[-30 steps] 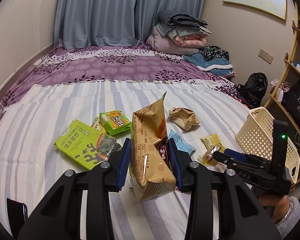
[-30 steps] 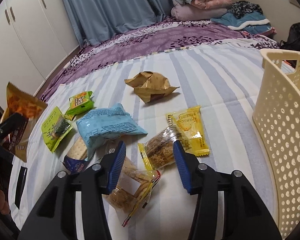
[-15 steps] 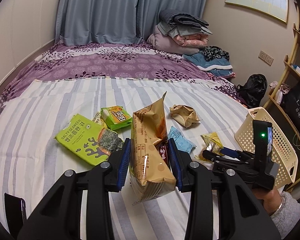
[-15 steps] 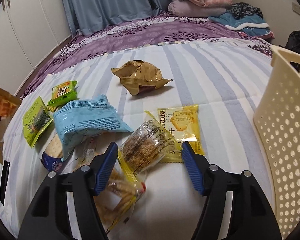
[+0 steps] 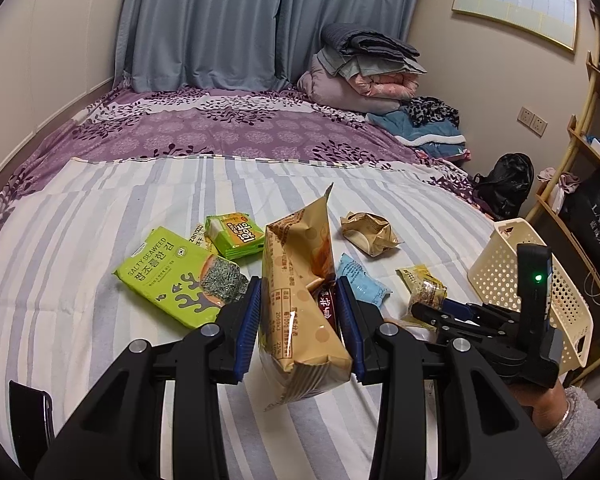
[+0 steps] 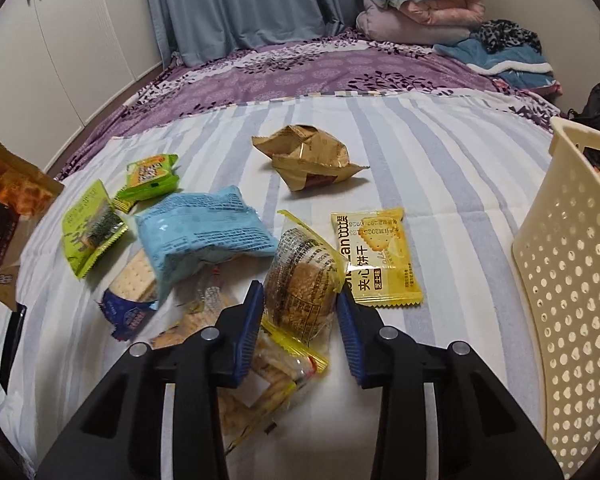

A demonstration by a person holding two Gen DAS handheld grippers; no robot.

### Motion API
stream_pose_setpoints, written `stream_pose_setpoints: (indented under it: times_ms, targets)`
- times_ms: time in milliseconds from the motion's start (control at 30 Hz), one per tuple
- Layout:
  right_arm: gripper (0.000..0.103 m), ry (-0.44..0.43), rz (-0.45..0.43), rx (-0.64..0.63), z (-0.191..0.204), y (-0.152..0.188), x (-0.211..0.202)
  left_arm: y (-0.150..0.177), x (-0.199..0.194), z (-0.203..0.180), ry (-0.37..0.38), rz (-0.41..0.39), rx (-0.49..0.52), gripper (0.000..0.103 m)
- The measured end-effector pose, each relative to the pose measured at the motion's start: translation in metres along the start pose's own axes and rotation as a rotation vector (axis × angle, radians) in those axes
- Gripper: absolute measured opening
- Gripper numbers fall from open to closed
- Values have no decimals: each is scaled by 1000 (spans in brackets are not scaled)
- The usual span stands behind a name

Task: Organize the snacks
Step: 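Grasp the clear-wrapped round cookie with the right gripper while the left holds the tan bag, then carry the round cookie into the cream basket and open the right gripper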

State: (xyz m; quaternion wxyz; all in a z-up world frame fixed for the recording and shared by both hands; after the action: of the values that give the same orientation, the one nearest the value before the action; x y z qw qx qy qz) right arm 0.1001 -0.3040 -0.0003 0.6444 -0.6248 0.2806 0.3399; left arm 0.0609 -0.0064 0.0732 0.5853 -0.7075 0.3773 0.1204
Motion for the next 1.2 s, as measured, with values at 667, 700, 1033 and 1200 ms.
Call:
stream_pose_setpoints:
  times_ms: [667, 700, 1033, 1200]
  targets:
    - [37, 1, -186, 28, -11, -35, -97, -9, -34, -37, 14, -53, 73, 38]
    - [37, 0, -194, 32, -13, -35, -102, -10, -36, -40, 15, -55, 77, 38]
    - [37, 7, -257, 89, -41, -35, -133, -11, -48, -70, 31, -69, 131, 38]
    - [37, 28, -280, 133, -66, -31, -145, -12, -51, -85, 38, -70, 157, 38]
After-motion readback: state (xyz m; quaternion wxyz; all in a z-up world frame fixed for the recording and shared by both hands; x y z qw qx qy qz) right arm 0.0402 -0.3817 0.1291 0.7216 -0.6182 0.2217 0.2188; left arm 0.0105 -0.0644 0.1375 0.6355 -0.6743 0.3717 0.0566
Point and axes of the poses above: each gripper's, at about its wrist camera, not at the fingertips, and x roughly the way its jaws point, z to its left, y to its underside, the point moved 8 cm from there along x, roughly the way its jaws point, and after that the axes turned 7 degrees about y, right-handed, at the moved point
